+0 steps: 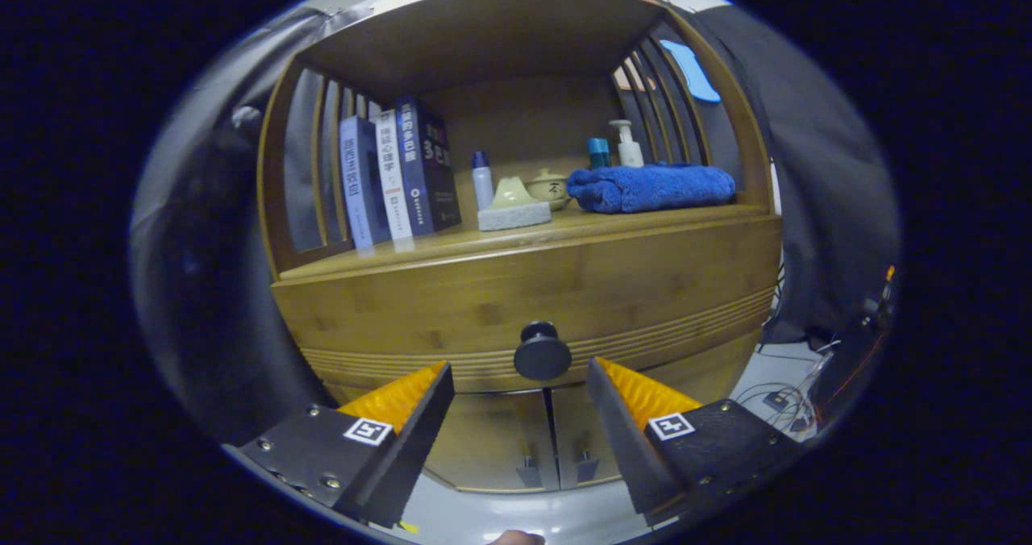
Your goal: Pull open the drawer, take out the items inside it, and place them on the countertop above the cabinet.
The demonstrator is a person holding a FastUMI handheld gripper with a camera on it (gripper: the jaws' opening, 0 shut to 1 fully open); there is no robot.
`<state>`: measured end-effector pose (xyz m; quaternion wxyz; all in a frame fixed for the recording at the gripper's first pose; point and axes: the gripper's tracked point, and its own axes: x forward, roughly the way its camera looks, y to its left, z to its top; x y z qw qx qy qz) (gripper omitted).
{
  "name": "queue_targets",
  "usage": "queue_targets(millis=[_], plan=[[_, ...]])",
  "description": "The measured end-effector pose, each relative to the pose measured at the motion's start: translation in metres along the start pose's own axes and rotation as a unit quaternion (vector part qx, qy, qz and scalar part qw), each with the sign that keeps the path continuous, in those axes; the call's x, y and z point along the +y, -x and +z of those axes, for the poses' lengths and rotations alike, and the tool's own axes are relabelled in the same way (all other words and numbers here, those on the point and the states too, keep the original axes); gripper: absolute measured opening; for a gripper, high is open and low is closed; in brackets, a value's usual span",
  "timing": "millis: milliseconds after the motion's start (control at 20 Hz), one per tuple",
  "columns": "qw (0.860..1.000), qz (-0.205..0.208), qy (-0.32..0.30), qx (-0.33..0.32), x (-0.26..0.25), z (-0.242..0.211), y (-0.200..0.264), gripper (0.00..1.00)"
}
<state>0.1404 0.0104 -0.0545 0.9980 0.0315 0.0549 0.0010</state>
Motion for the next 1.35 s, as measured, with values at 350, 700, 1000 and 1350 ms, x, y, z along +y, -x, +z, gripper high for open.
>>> queue_targets(millis=[350, 700, 1000, 1350], plan=[[0.998, 0.018, 0.055, -0.006, 0.034, 0.05, 0.058, 1.0], [0.997, 0.025, 0.06, -0.04, 0.055, 0.11, 0.105, 0.99], [0.996, -0.007, 0.047, -0.077, 0.035, 0.149, 0.144, 0.99], [0.995, -0.027, 0.033, -0.087, 0.021, 0.158, 0.162, 0.99]])
